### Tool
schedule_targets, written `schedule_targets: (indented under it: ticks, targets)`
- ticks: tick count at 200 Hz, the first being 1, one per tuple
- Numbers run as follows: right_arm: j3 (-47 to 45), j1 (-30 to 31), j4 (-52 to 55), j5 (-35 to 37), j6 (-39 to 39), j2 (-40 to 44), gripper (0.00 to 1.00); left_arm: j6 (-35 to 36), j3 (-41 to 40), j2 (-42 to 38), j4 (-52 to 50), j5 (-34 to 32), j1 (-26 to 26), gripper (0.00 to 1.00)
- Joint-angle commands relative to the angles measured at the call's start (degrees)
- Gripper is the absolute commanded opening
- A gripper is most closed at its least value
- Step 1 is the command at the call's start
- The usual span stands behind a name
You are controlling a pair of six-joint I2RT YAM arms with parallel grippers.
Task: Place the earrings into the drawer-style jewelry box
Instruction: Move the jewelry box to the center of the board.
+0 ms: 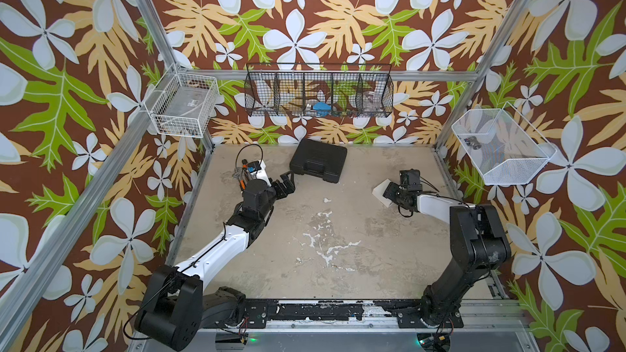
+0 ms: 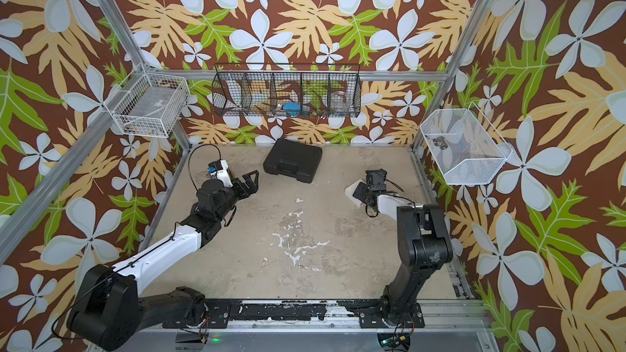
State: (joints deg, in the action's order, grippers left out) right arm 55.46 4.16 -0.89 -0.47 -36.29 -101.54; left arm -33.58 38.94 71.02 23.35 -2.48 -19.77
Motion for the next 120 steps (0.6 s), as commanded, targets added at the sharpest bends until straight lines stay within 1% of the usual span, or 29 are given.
schedule_targets:
  ticks: [1, 26, 40, 66, 91, 106, 120]
  targets:
    - [0.86, 1.21, 0.34, -2.83, 4.52, -1.11, 0.64, 1.61, -0.1, -0.05, -2.25, 3.9, -0.09, 1.0]
    - [2.15, 2.91, 2.03, -4.56, 8.22, -3.34, 0.58, 0.74, -0.62, -0.19, -3.57, 6.55, -0.09, 1.0]
    - [2.0, 4.54, 2.43, -5.84, 10.0, -3.82, 0.53, 0.3, -0.7, -0.36, -3.84, 8.39, -0.09, 0.99]
    - [-0.09, 9.04, 0.62, -8.64, 12.53, -2.61, 0.5, -1.04, -1.73, -0.75, -3.8, 11.74, -0.24, 0.97]
    - [-0.84, 15.69, -0.01, -10.28, 12.09, -1.44, 0.49, -2.71, -3.41, -0.95, -4.22, 14.28, -0.55, 0.95]
    - [-0.91, 20.18, -1.01, -11.4, 10.21, -1.41, 0.49, -3.89, -4.77, -1.28, -4.3, 15.07, -0.53, 0.94]
    - [-0.62, 23.99, -1.82, -10.85, 7.37, -1.64, 0.49, -4.27, -6.06, -1.66, -4.46, 15.26, -0.52, 0.94]
